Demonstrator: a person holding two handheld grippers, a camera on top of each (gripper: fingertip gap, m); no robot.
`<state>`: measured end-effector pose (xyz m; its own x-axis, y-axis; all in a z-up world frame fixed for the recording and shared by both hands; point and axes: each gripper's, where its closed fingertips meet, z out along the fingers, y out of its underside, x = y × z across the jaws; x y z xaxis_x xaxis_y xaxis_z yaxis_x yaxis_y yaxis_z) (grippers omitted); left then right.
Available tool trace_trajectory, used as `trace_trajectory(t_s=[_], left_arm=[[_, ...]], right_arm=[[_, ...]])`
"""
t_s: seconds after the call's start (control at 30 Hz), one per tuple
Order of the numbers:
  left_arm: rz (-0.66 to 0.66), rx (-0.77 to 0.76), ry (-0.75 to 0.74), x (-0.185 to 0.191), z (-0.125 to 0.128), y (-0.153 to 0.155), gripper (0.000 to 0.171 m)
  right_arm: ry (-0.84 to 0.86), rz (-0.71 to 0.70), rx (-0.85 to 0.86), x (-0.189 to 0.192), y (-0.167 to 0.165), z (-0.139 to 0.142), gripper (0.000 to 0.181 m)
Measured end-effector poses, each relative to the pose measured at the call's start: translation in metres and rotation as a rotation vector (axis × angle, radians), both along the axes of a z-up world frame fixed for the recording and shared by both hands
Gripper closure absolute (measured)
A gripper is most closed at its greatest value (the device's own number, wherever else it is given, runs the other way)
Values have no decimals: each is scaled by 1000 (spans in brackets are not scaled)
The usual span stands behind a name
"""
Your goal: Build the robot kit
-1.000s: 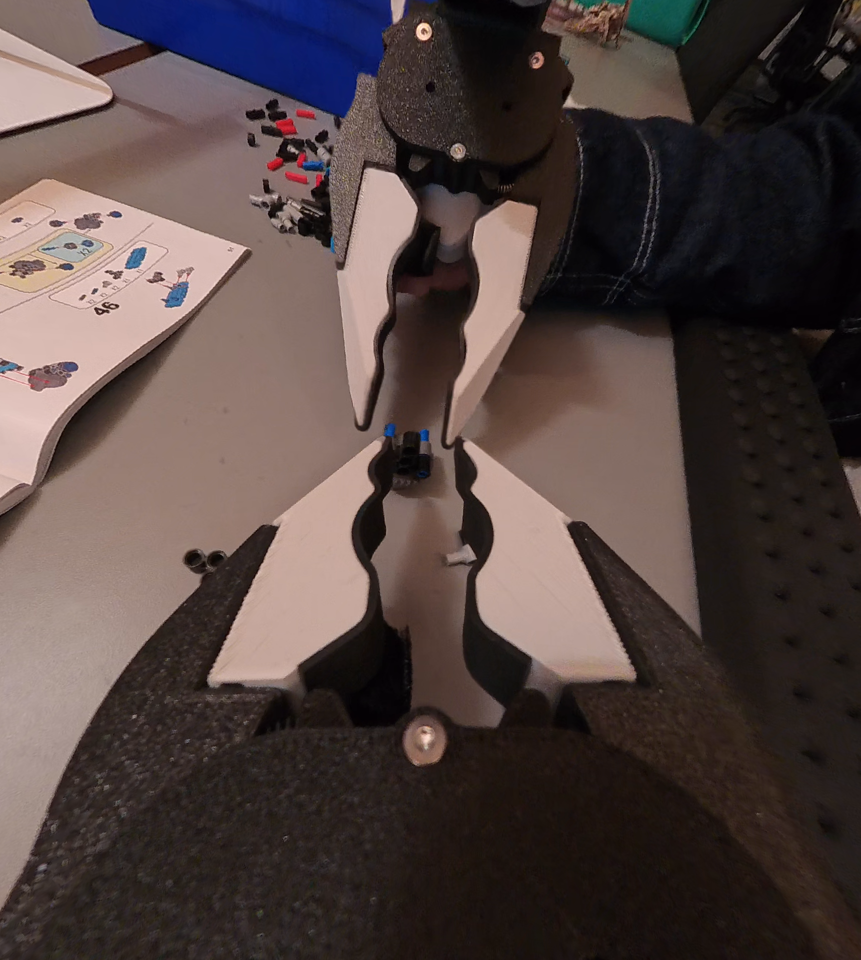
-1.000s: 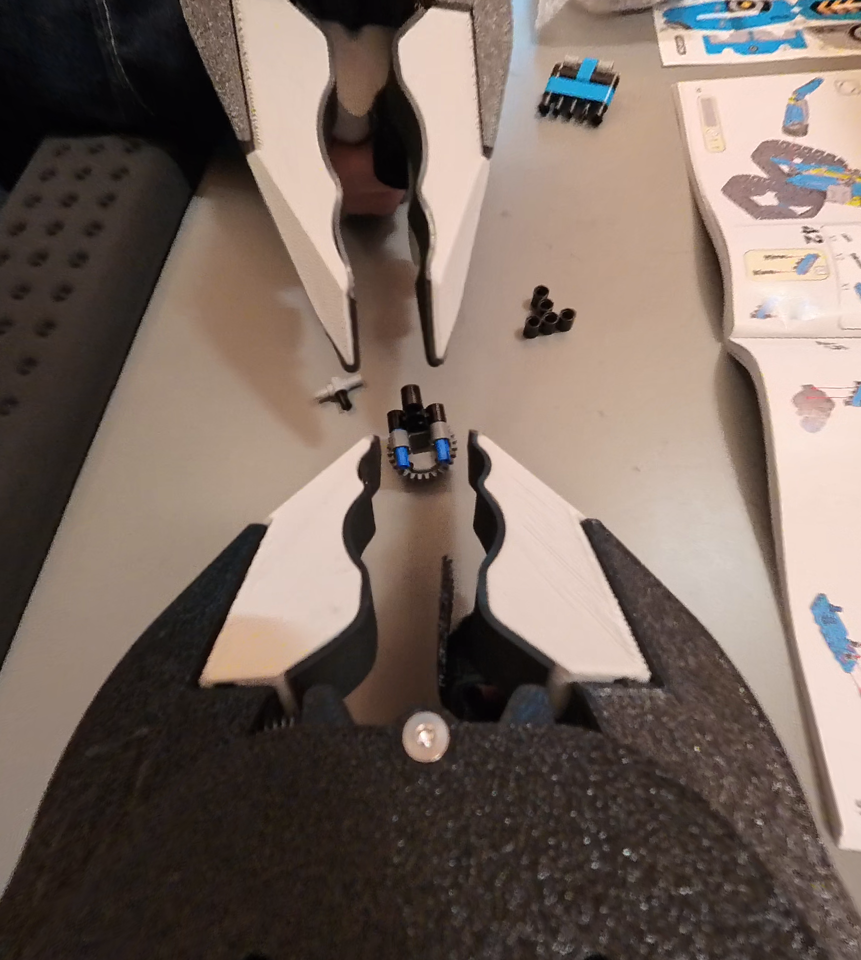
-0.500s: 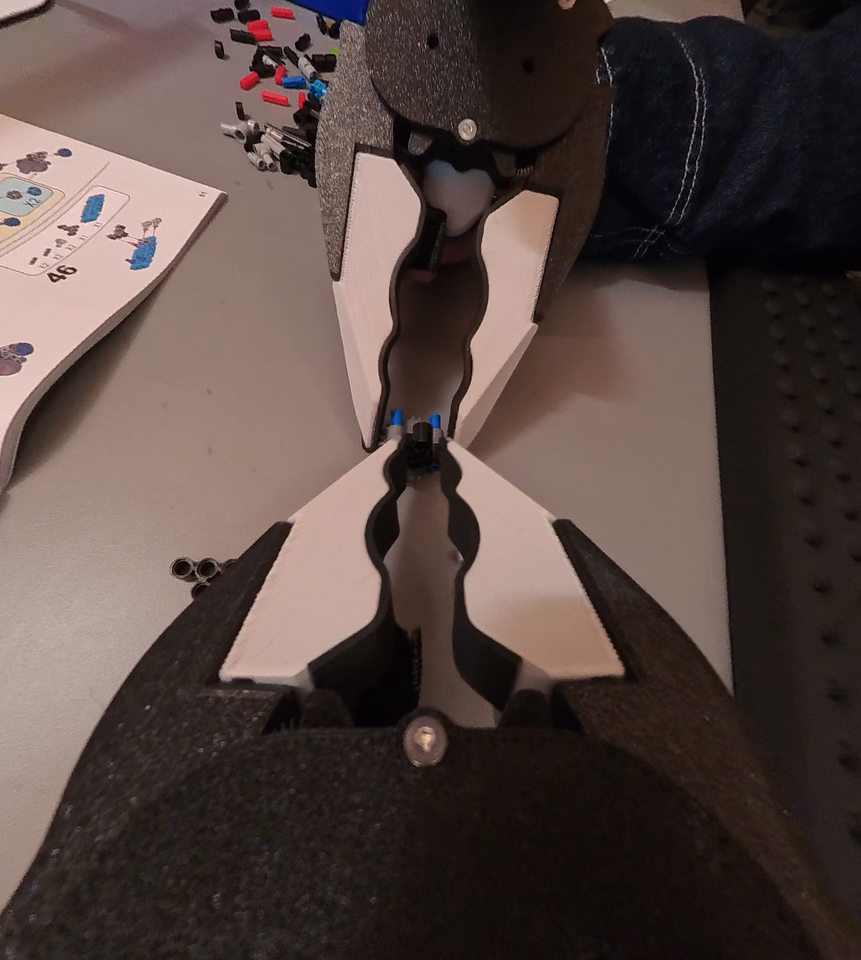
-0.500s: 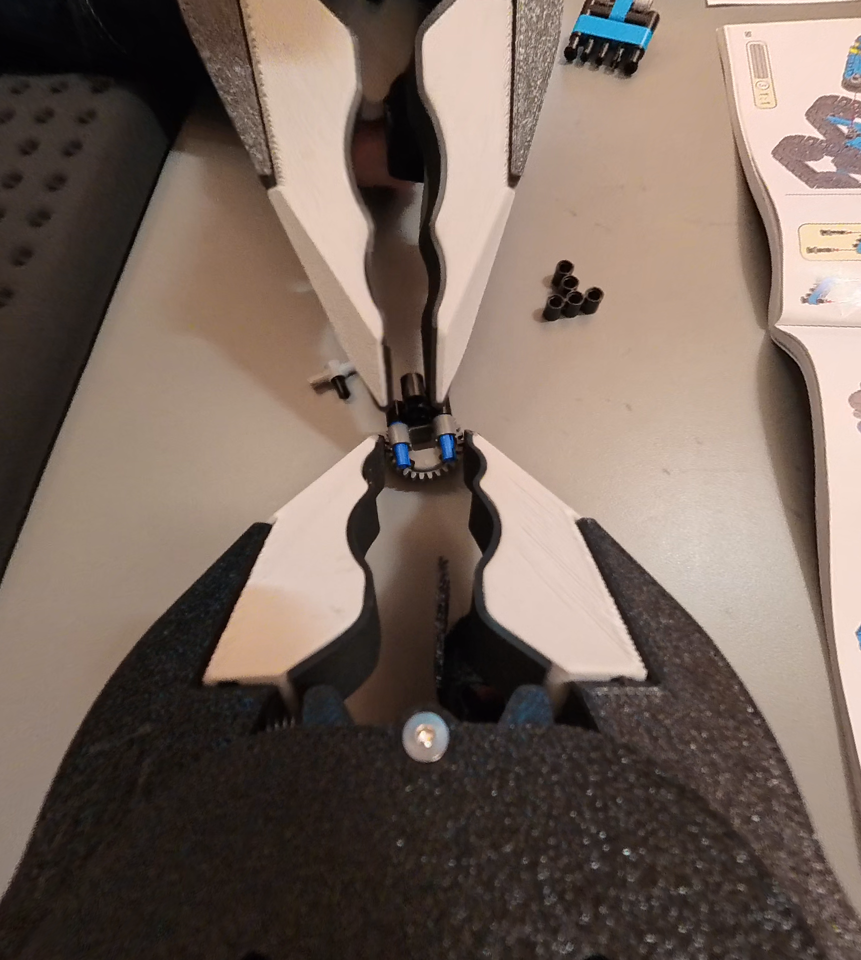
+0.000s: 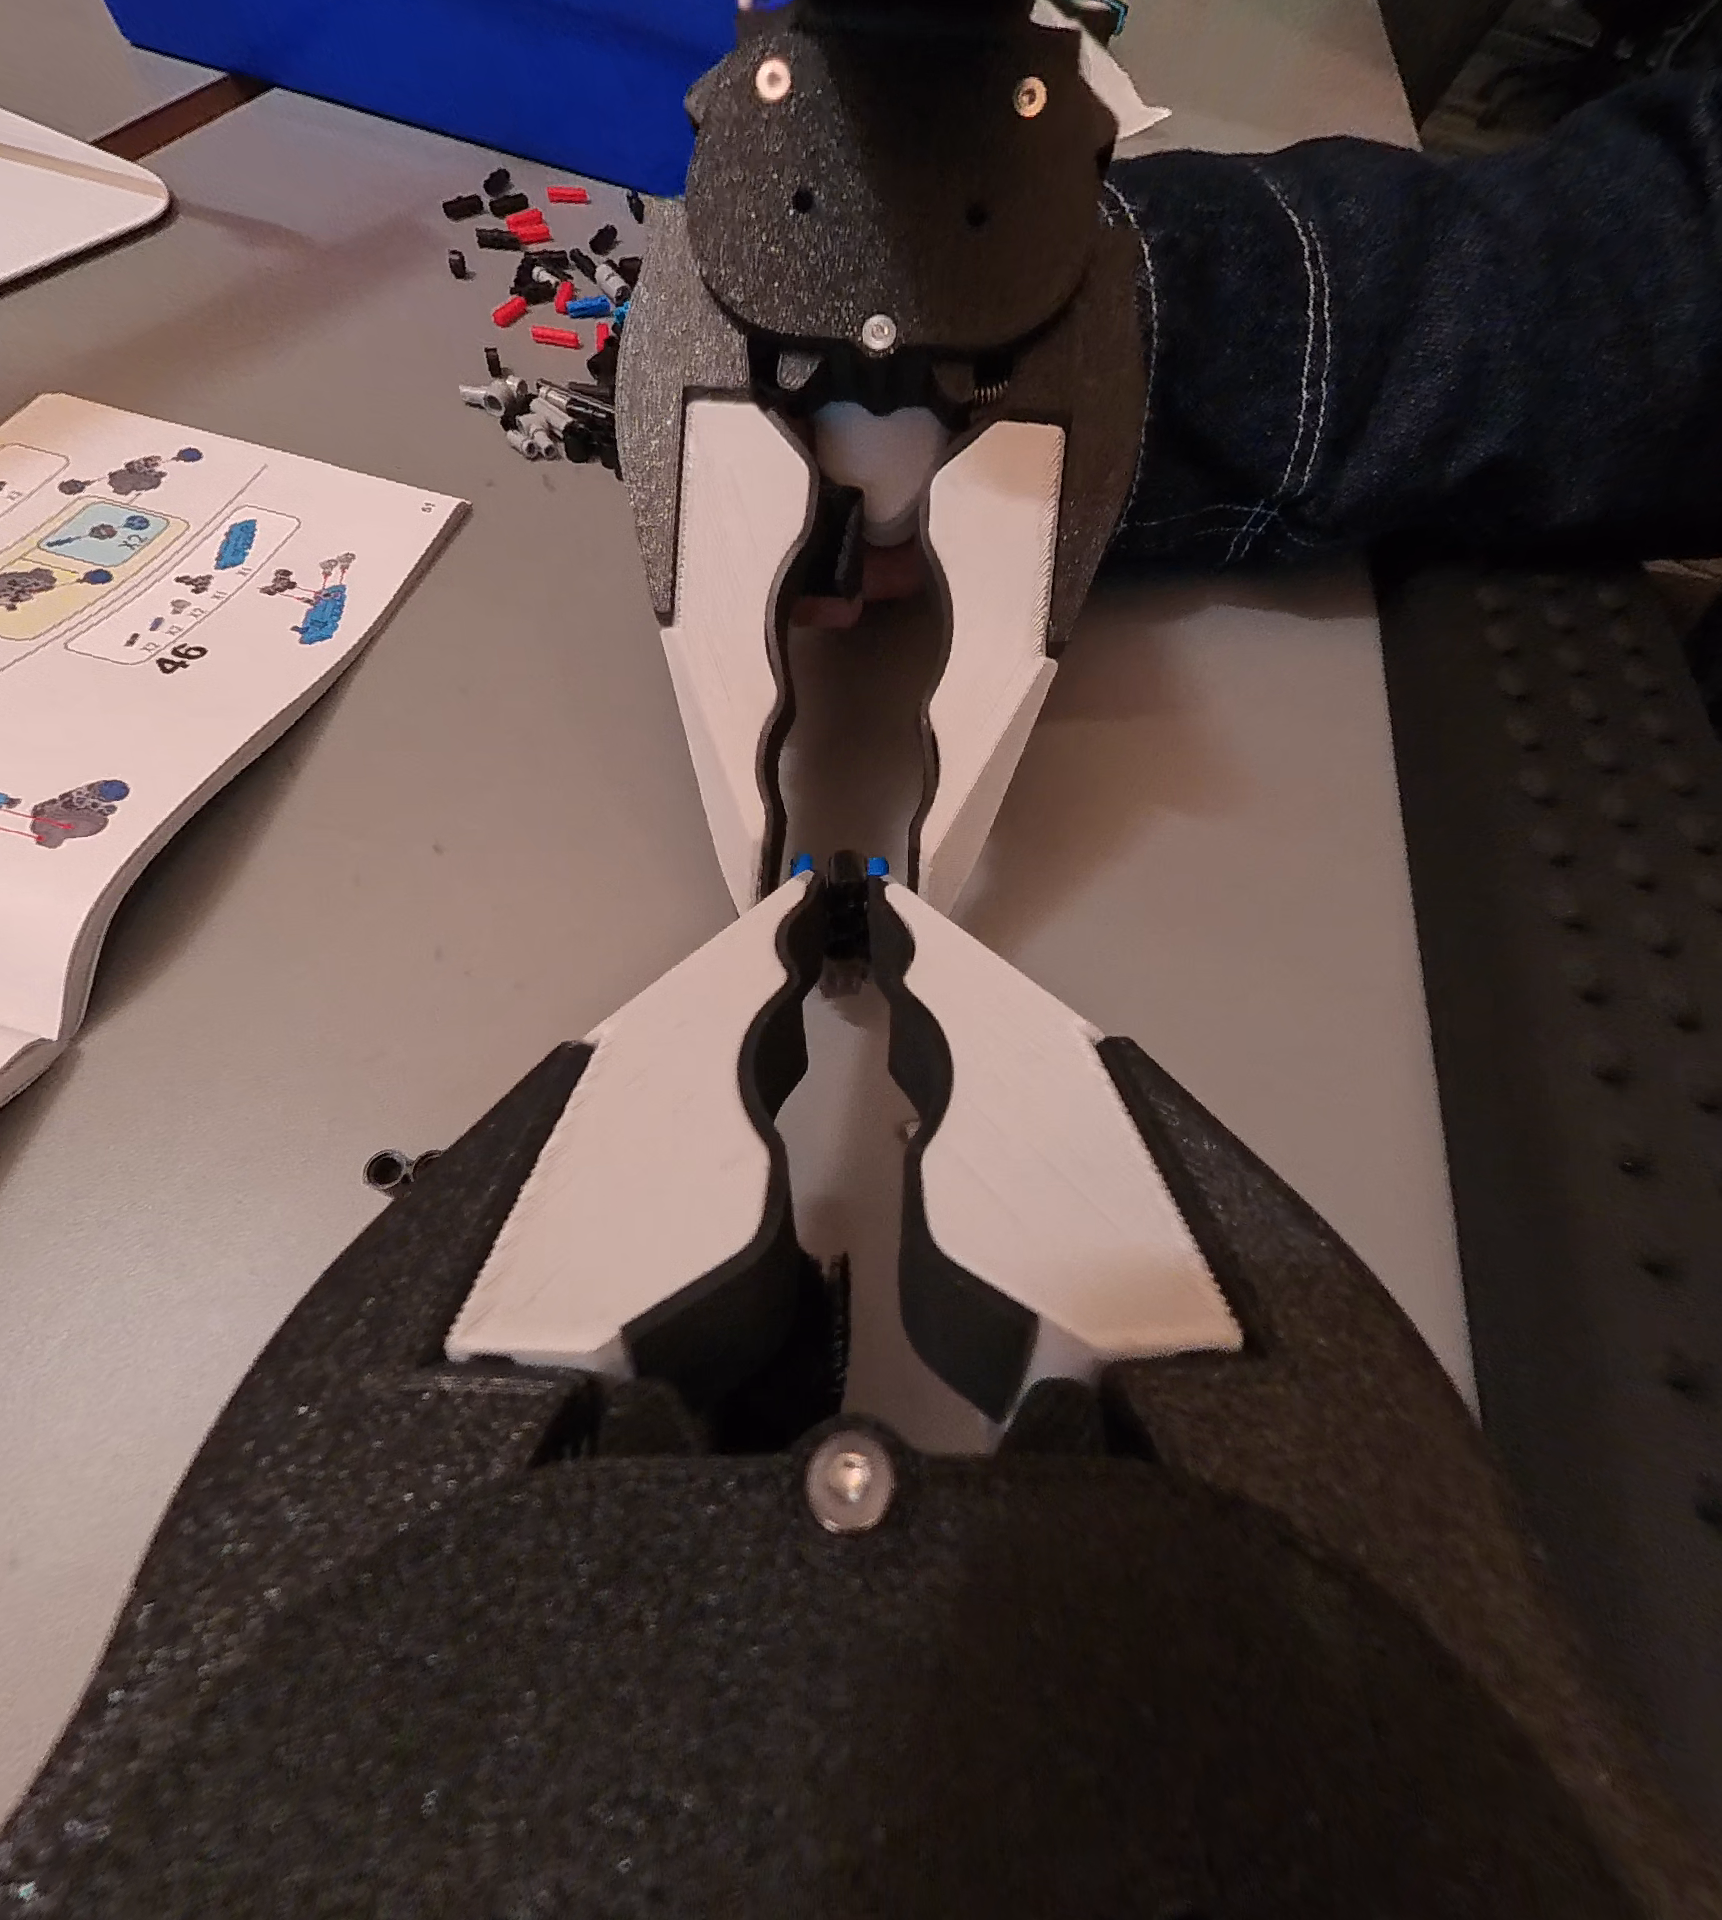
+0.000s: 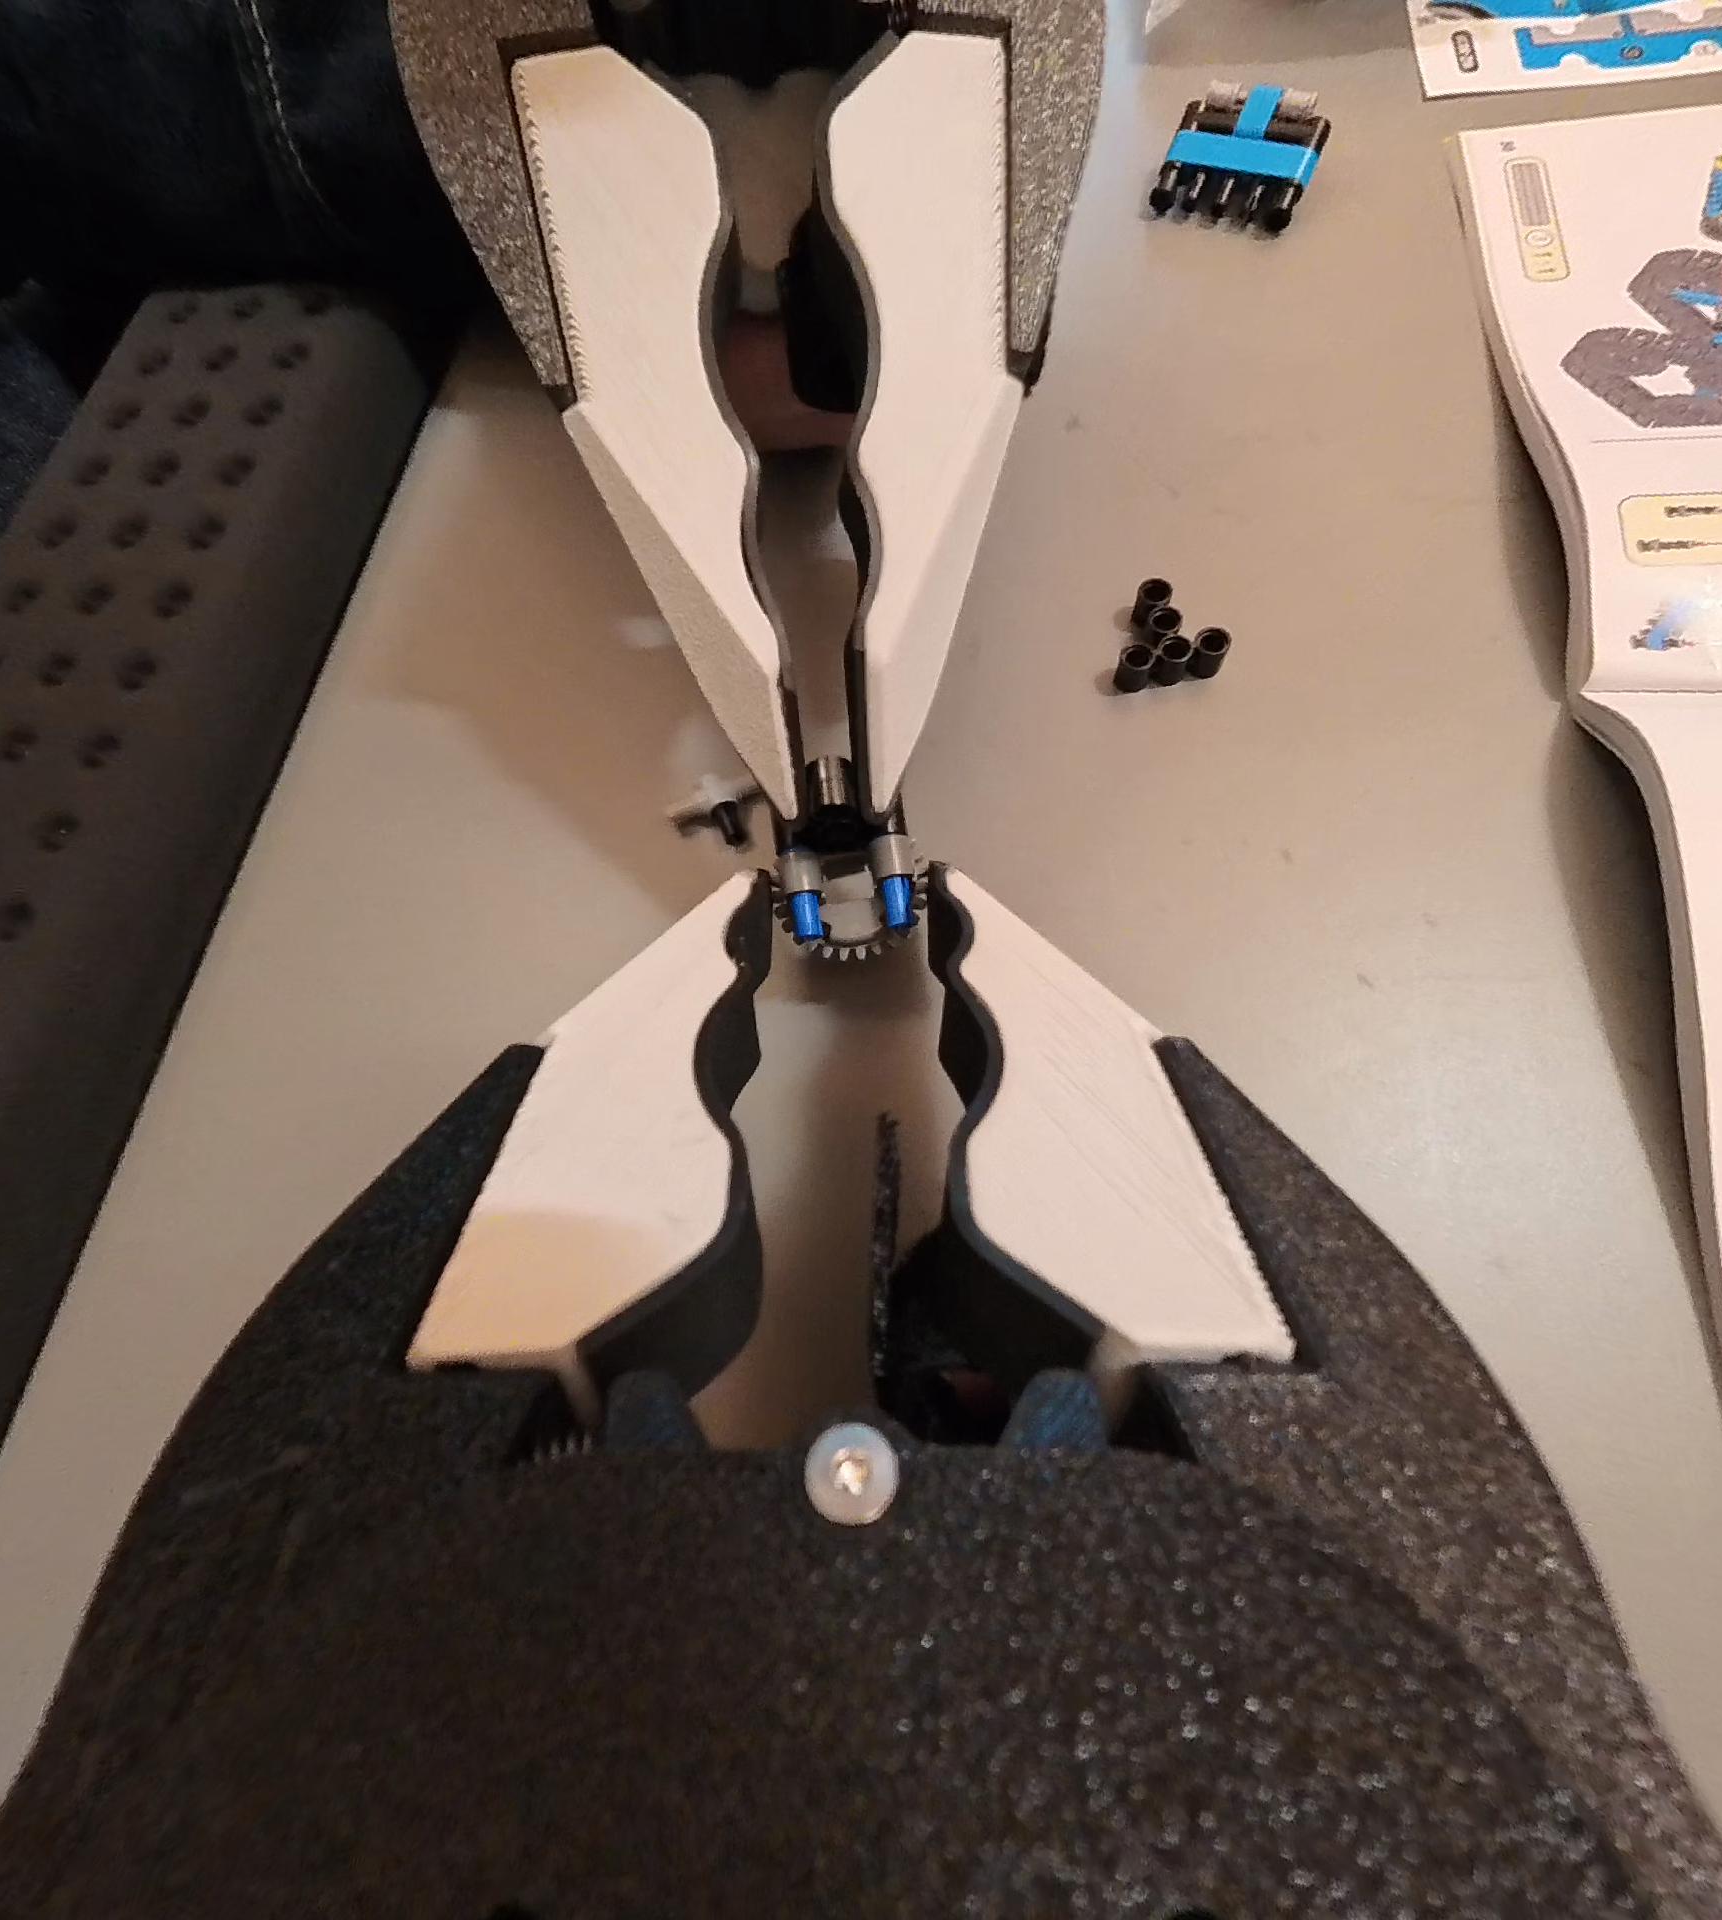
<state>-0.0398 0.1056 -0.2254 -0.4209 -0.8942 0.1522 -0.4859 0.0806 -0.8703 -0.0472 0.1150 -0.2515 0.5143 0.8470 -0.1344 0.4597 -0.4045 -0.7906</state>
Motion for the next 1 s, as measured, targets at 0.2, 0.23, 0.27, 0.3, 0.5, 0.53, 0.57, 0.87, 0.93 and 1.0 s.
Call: trace_trajectory(t_s=[0.2, 0.23, 0.27, 0.3, 0.5, 0.53, 0.57, 0.87, 0.93, 1.0], left_arm=[[74, 103, -60, -10, 13, 23, 165], [105, 114, -79, -17, 20, 31, 165], [130, 123, -95, -26, 26, 38, 165], [149, 136, -111, -35, 31, 42, 165], [296, 242, -182, -70, 33, 56, 165], [318, 250, -191, -72, 34, 58, 165], [331, 257, -206, -73, 36, 59, 165], [330, 215, -218, -72, 37, 60, 165], [338, 214, -210, -72, 35, 63, 165], [334, 212, -203, -73, 33, 62, 165]], right_arm=[[24, -69, 53, 6, 11, 13, 139], [20, -56, 45, 6, 8, 14, 142], [11, -7, 30, 2, 0, 13, 150], [-15, 45, 26, -4, -8, 9, 152], [-104, 145, 73, -29, -12, -7, 155], [-102, 134, 77, -30, -11, -6, 155], [-104, 129, 72, -30, -10, -6, 155], [-121, 163, 20, -43, -25, -12, 164], [-136, 141, 68, -42, -18, -7, 164], [-137, 120, 93, -43, -13, -4, 163]])
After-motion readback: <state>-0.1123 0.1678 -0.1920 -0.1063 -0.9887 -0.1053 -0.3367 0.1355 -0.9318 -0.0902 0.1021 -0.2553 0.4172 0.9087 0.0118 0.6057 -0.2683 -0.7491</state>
